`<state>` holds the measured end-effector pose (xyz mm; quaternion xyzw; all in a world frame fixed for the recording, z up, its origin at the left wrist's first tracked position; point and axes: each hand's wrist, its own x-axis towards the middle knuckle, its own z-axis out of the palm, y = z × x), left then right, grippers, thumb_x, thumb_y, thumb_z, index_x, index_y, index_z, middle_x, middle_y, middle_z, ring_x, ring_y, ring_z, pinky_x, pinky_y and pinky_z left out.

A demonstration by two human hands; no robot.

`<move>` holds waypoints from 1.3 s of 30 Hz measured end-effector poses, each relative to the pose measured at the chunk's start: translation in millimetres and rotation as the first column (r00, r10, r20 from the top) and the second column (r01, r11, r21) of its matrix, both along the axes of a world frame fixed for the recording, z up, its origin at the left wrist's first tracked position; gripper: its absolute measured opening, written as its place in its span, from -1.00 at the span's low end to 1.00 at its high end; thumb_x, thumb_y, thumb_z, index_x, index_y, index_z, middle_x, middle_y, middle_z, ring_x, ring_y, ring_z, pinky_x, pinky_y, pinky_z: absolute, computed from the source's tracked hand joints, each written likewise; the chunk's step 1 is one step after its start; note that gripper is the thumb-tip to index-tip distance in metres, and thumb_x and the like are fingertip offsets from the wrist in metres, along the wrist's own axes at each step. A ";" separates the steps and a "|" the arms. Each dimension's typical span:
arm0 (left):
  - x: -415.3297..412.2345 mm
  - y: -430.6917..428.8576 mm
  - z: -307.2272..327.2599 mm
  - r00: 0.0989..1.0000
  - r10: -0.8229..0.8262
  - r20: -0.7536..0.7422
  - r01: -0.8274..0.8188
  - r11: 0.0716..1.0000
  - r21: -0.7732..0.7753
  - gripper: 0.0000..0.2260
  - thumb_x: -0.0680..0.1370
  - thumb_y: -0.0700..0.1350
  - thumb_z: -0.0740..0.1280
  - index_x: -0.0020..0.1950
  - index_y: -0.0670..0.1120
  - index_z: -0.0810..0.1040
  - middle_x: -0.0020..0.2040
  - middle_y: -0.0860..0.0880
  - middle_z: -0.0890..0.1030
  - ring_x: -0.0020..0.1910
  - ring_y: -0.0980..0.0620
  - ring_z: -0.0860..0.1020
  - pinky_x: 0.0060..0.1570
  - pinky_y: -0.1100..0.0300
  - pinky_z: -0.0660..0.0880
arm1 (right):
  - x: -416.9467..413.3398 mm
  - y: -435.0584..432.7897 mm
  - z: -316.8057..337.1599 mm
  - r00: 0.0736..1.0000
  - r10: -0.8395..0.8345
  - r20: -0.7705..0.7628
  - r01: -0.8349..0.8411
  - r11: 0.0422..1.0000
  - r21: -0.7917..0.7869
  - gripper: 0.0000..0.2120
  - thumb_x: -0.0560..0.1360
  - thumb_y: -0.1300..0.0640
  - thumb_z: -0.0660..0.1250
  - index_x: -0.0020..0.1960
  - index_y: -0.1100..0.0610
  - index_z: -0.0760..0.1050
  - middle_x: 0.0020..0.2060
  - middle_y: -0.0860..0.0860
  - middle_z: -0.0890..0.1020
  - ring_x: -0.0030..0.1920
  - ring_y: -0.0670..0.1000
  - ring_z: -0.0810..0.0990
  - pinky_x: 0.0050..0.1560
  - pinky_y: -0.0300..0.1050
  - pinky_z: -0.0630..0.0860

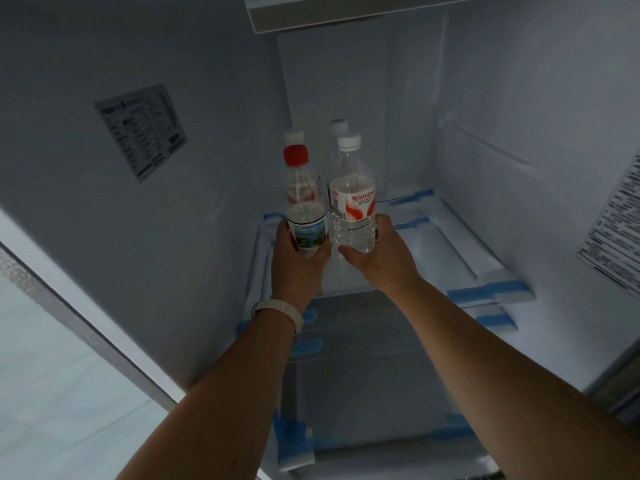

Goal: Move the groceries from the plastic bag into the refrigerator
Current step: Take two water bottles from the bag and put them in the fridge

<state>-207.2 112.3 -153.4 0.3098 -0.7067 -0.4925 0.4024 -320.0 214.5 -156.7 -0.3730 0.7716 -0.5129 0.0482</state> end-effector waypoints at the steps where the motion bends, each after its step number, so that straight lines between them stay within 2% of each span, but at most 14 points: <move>1: 0.7 -0.6 0.9 1.000 -0.009 0.013 0.009 1.000 0.013 -0.43 0.43 -0.21 0.54 0.26 0.20 0.35 0.07 0.29 0.55 0.08 0.32 0.56 0.11 0.28 0.53 | 0.7 2.0 0.3 1.000 0.014 0.012 -0.014 1.000 0.001 -0.36 0.43 -0.06 0.50 0.37 0.10 0.29 0.25 0.05 0.58 0.21 0.06 0.57 0.18 0.02 0.55; 4: 2.7 -2.9 6.4 0.998 -0.031 0.056 0.029 0.999 0.036 -0.44 0.43 -0.19 0.54 0.31 0.10 0.36 0.04 0.28 0.54 0.10 0.16 0.58 0.07 0.29 0.50 | 6.4 9.8 1.7 0.996 0.057 0.066 -0.056 0.998 -0.024 -0.38 0.49 -0.08 0.42 0.43 0.08 0.25 0.28 0.03 0.55 0.25 0.04 0.54 0.22 0.01 0.52; 9: 14.2 5.4 12.6 0.994 -0.051 0.100 0.045 0.997 0.061 -0.48 0.45 -0.15 0.53 0.29 0.09 0.35 0.07 0.21 0.58 0.04 0.22 0.58 0.17 0.16 0.52 | 19.6 32.7 7.5 1.000 0.020 -0.004 -0.020 1.000 0.011 -0.46 0.55 -0.11 0.32 0.45 0.05 0.28 0.35 0.02 0.45 0.30 0.00 0.46 0.17 -0.15 0.37; 10: 17.9 10.0 13.7 0.995 -0.048 0.090 0.043 0.997 0.061 -0.51 0.47 -0.14 0.52 0.26 0.12 0.35 0.08 0.18 0.59 0.03 0.25 0.58 0.15 0.20 0.52 | 21.3 38.8 7.8 0.999 0.013 -0.041 -0.011 0.999 0.041 -0.47 0.56 -0.11 0.30 0.45 0.05 0.29 0.35 0.02 0.45 0.31 0.01 0.45 0.19 -0.15 0.37; 12: 33.1 24.7 19.2 0.988 -0.041 0.148 0.041 0.999 -0.002 -0.59 0.53 -0.12 0.46 0.22 0.16 0.32 0.04 0.27 0.51 -0.06 0.41 0.52 -0.03 0.48 0.43 | 24.8 52.0 8.5 0.991 0.030 -0.131 -0.016 0.994 0.103 -0.51 0.58 -0.12 0.27 0.43 0.07 0.32 0.34 0.01 0.48 0.30 0.00 0.47 0.19 -0.15 0.38; 14: 51.0 39.8 20.7 0.971 -0.042 0.236 0.069 0.992 -0.108 -0.59 0.57 -0.12 0.40 0.31 0.14 0.32 0.06 0.31 0.43 -0.04 0.50 0.46 -0.12 0.64 0.32 | 30.3 65.0 10.3 0.970 0.075 -0.230 -0.040 0.987 0.155 -0.53 0.59 -0.13 0.24 0.41 0.07 0.37 0.30 0.01 0.52 0.28 -0.01 0.50 0.18 -0.15 0.42; 17: 76.0 60.4 18.8 0.920 -0.026 0.392 0.128 0.963 -0.236 -0.50 0.58 -0.08 0.37 0.49 0.03 0.32 0.24 0.19 0.36 0.21 0.28 0.33 0.16 0.45 0.25 | 42.0 80.8 12.7 0.923 0.164 -0.348 -0.086 0.970 0.229 -0.56 0.58 -0.14 0.20 0.35 0.08 0.43 0.22 0.02 0.56 0.19 0.02 0.53 0.13 -0.07 0.50; 21: 106.1 81.1 6.1 0.862 0.028 0.507 0.206 0.893 -0.400 -0.57 0.55 -0.09 0.40 0.41 -0.05 0.46 0.33 0.00 0.50 0.22 0.13 0.46 0.17 0.46 0.31 | 61.6 98.4 5.3 0.861 0.271 -0.431 -0.131 0.936 0.327 -0.57 0.57 -0.16 0.17 0.28 0.08 0.49 0.14 0.00 0.57 0.12 0.05 0.54 0.06 0.01 0.53; 24: 125.2 95.0 -11.3 0.795 0.066 0.602 0.274 0.847 -0.455 -0.57 0.51 0.05 0.34 0.37 -0.02 0.51 0.34 -0.04 0.53 0.30 -0.04 0.50 0.31 0.06 0.44 | 77.3 110.7 -13.1 0.840 0.340 -0.423 -0.194 0.916 0.352 -0.50 0.54 -0.20 0.10 0.24 0.11 0.53 0.08 0.02 0.58 0.06 0.11 0.57 0.00 0.09 0.56; 26: 135.3 105.7 -20.3 0.756 0.101 0.646 0.303 0.821 -0.483 -0.54 0.49 0.14 0.23 0.35 0.02 0.51 0.34 -0.03 0.54 0.32 -0.09 0.50 0.31 -0.07 0.44 | 87.0 117.8 -25.5 0.828 0.375 -0.417 -0.224 0.902 0.369 -0.49 0.51 -0.19 0.10 0.22 0.12 0.56 0.07 0.04 0.61 0.04 0.14 0.59 0.01 0.08 0.57; 29: 150.9 118.7 -30.4 0.693 0.161 0.703 0.328 0.797 -0.506 -0.51 0.52 0.20 0.14 0.39 0.06 0.47 0.37 0.00 0.51 0.35 -0.07 0.47 0.34 -0.08 0.41 | 100.1 127.8 -34.2 0.817 0.419 -0.395 -0.239 0.871 0.430 -0.48 0.49 -0.19 0.10 0.21 0.10 0.58 0.09 0.06 0.63 0.05 0.19 0.60 0.04 0.11 0.57; 32: 170.0 132.8 -36.4 0.611 0.176 0.772 0.365 0.803 -0.471 -0.53 0.58 0.22 0.09 0.47 0.13 0.37 0.45 0.08 0.43 0.44 0.01 0.37 0.46 -0.03 0.27 | 115.4 136.5 -38.8 0.794 0.479 -0.375 -0.258 0.823 0.505 -0.48 0.49 -0.20 0.10 0.21 0.09 0.58 0.13 0.09 0.62 0.09 0.20 0.60 0.07 0.14 0.57; 34: 182.5 142.1 -39.2 0.601 0.184 0.778 0.356 0.809 -0.467 -0.57 0.62 0.19 0.14 0.48 0.15 0.34 0.46 0.12 0.41 0.45 0.04 0.35 0.46 0.05 0.20 | 125.7 139.3 -39.7 0.770 0.517 -0.373 -0.278 0.799 0.534 -0.47 0.51 -0.22 0.07 0.23 0.07 0.55 0.15 0.07 0.60 0.12 0.18 0.58 0.11 0.13 0.54; 39: 225.9 159.4 -41.2 0.573 0.226 0.788 0.312 0.828 -0.465 -0.59 0.63 0.23 0.10 0.44 0.14 0.37 0.48 0.12 0.38 0.48 0.04 0.31 0.47 0.08 0.16 | 159.5 142.1 -35.8 0.725 0.581 -0.369 -0.324 0.761 0.562 -0.42 0.53 -0.27 -0.03 0.34 0.03 0.46 0.23 -0.01 0.52 0.19 0.08 0.51 0.19 0.02 0.46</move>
